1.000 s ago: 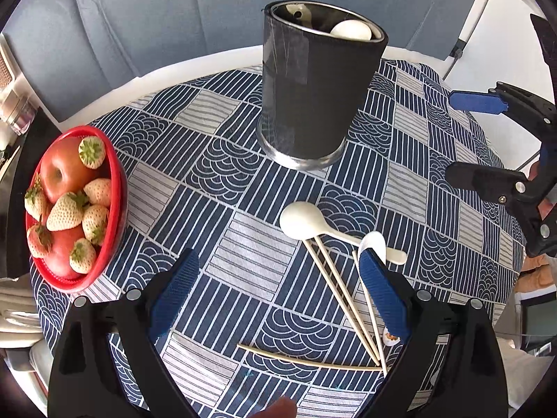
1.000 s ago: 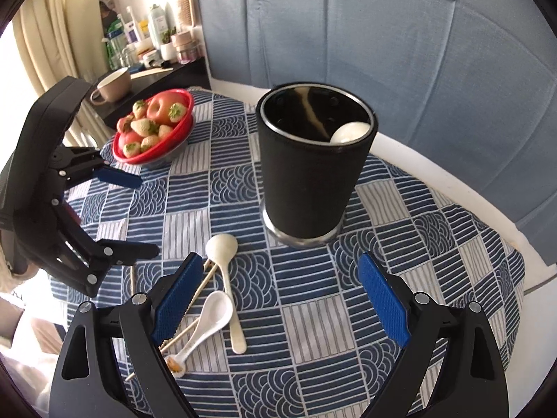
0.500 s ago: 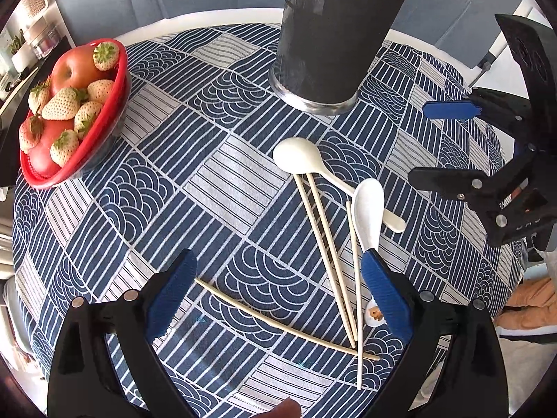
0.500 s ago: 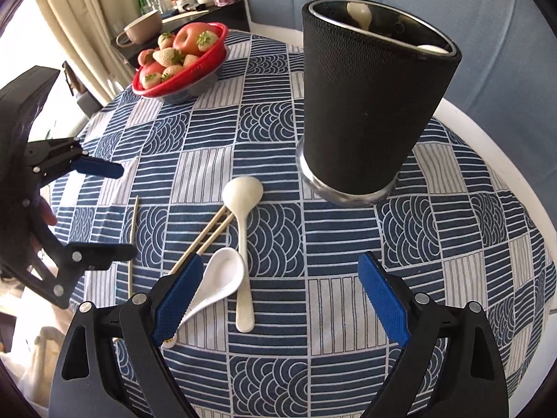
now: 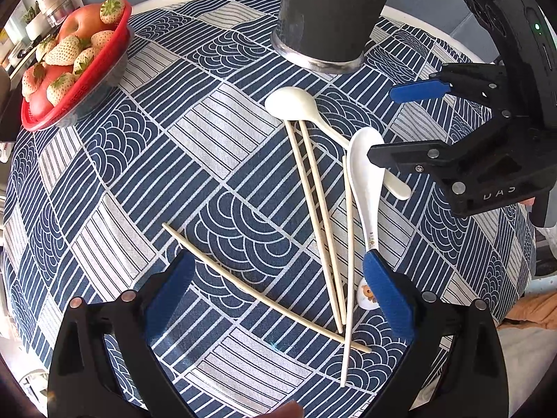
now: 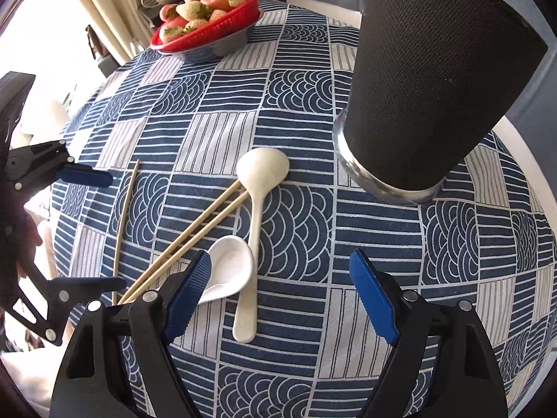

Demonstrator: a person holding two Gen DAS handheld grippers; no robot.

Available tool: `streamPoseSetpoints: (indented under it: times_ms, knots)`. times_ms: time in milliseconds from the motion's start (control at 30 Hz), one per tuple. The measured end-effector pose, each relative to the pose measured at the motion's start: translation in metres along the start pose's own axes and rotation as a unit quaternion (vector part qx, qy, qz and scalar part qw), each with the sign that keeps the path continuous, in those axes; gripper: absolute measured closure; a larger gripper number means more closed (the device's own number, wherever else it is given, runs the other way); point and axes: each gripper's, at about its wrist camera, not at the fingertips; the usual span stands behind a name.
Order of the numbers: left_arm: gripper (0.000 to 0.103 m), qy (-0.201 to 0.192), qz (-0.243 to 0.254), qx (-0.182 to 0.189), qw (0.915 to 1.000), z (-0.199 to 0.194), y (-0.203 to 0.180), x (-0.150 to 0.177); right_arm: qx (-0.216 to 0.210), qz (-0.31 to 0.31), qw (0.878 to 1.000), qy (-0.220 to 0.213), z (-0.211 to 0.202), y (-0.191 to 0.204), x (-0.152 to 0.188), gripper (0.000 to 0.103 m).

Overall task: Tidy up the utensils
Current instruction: 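Move the right gripper to the white ceramic spoon handle and close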

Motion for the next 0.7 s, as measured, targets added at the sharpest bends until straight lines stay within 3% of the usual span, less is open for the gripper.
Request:
streamPoseSetpoints:
  times_ms: [167,233,500,633,700]
  knots:
    - [0.008,0.006,0.001,-0.006,1.0,0.004,-0.008,0.011,-0.019,-0.02,0.999,0.022,0.009,0.008,0.006,0.061]
    - [0.008,0.011,0.001,-0.006,0.9999,0.006,-0.01,0.015,-0.03,-0.03,0.999,0.03,0.012,0.014,0.009,0.082]
    - [0.008,0.023,0.006,-0.016,0.9996,0.005,-0.023,0.025,-0.048,-0.005,0.999,0.014,0.002,0.013,0.01,0.094]
    - [0.008,0.022,0.001,-0.004,0.9997,0.002,-0.031,0.027,-0.065,0.026,0.998,0.008,-0.003,0.008,0.011,0.097]
    - [0.014,0.025,0.0,0.009,0.9997,0.002,-0.036,0.028,-0.065,0.037,0.997,0.007,-0.005,0.006,0.013,0.097]
Point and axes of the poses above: each gripper's, at about its wrist camera, not at the fingertips, and z roughly the way its jaws point, y to its left, x to its underside, and after that the axes turned 11 degrees about -y, right-handed
